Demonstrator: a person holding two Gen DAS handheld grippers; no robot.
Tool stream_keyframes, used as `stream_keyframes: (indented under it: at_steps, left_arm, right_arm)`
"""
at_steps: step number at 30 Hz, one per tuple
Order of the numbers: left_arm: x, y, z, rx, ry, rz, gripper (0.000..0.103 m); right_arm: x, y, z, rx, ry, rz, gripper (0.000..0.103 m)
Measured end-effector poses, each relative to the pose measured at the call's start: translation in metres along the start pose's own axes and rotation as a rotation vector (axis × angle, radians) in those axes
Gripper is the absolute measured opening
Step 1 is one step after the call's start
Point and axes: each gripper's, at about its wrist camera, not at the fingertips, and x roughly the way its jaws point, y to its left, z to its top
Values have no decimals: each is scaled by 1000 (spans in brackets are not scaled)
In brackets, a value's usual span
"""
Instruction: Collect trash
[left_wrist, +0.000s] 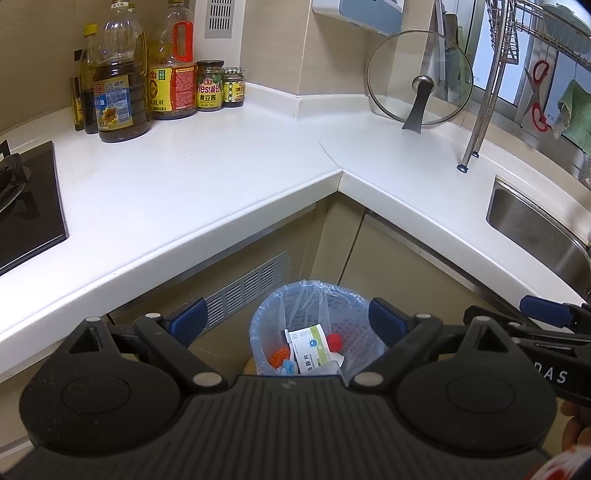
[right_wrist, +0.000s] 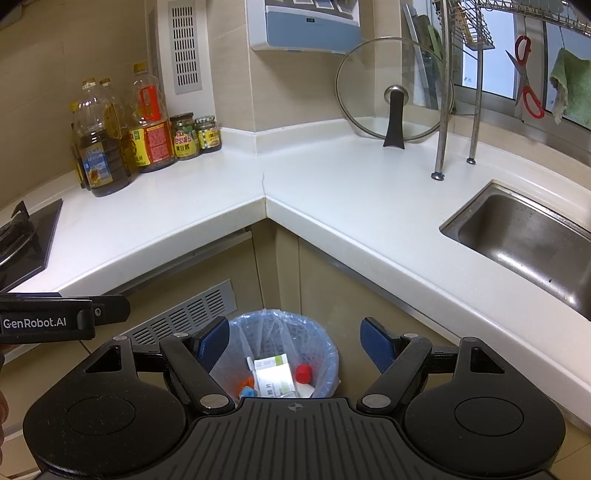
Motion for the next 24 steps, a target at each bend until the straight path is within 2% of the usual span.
stream_keyframes:
  at_steps: [24]
  left_arm:
    - [3, 0, 2, 2, 8, -9, 93]
  right_arm:
    - [2, -2, 2, 0, 7, 3, 78]
